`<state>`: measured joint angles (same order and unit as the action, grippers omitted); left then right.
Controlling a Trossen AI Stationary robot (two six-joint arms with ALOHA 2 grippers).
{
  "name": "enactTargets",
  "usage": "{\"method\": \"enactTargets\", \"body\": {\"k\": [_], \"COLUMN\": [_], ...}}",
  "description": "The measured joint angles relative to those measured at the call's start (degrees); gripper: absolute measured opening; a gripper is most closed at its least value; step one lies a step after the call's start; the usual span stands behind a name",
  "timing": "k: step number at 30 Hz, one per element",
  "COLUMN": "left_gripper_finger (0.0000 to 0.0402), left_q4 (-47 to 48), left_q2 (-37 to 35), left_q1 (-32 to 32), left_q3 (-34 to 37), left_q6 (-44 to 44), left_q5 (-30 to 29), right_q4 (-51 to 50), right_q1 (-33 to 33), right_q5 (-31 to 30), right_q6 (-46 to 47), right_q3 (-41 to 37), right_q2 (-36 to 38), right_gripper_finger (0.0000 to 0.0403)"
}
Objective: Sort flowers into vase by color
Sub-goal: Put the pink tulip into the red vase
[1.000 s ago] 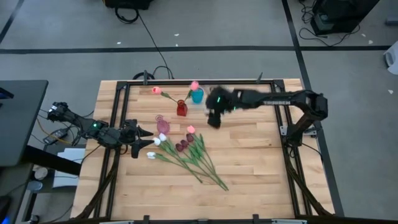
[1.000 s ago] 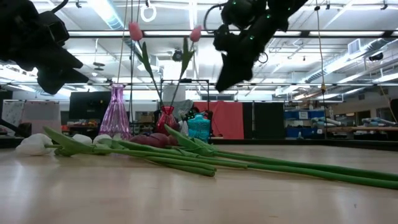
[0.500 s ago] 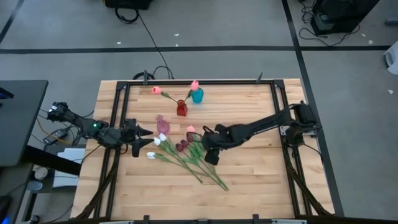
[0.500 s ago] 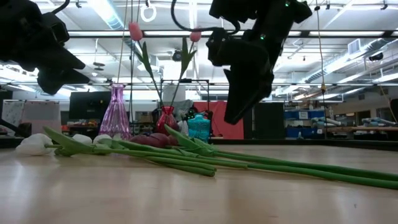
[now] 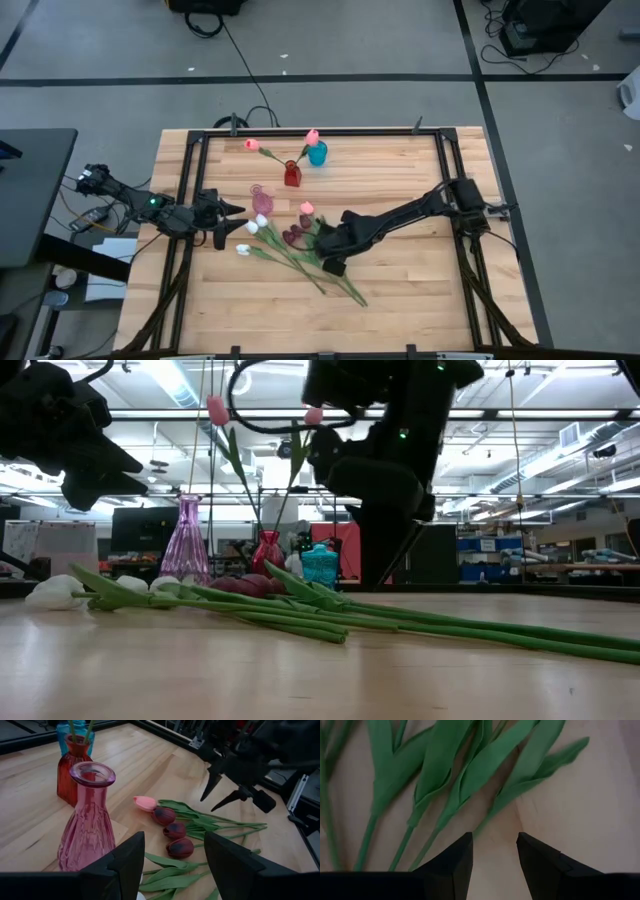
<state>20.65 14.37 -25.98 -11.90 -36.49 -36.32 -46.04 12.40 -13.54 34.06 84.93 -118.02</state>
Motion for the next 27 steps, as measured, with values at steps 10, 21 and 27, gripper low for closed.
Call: {"method": "enactTargets", "body": {"k": [10,21,27], "left_gripper_finger": [0.0211,0.0211,0.0211], "left_q4": [-0.1,-0.1,-0.1], "left_q2": [0.0,0.3,0.2], "left_q1": [0.0,0.0,0.0], "left_q3": [0.0,0.0,0.0], "left_q6": [0.0,-1.2,-1.5], "left_q5": [0.0,0.1,0.1], "right_q4": [-0.6,0.5,-0.7], "right_q1": [-2.0,-4.4,-4.8], "right_q5": [2.1,7.4,8.7], "right_q6": [-2.9,-8.0,-10.4], "right_q3": [3.4,3.5,3.5], "right_q2": [-4.7,-5.5,-5.3], "right_gripper_finger": [0.0159,0.0036,0.0014]}}
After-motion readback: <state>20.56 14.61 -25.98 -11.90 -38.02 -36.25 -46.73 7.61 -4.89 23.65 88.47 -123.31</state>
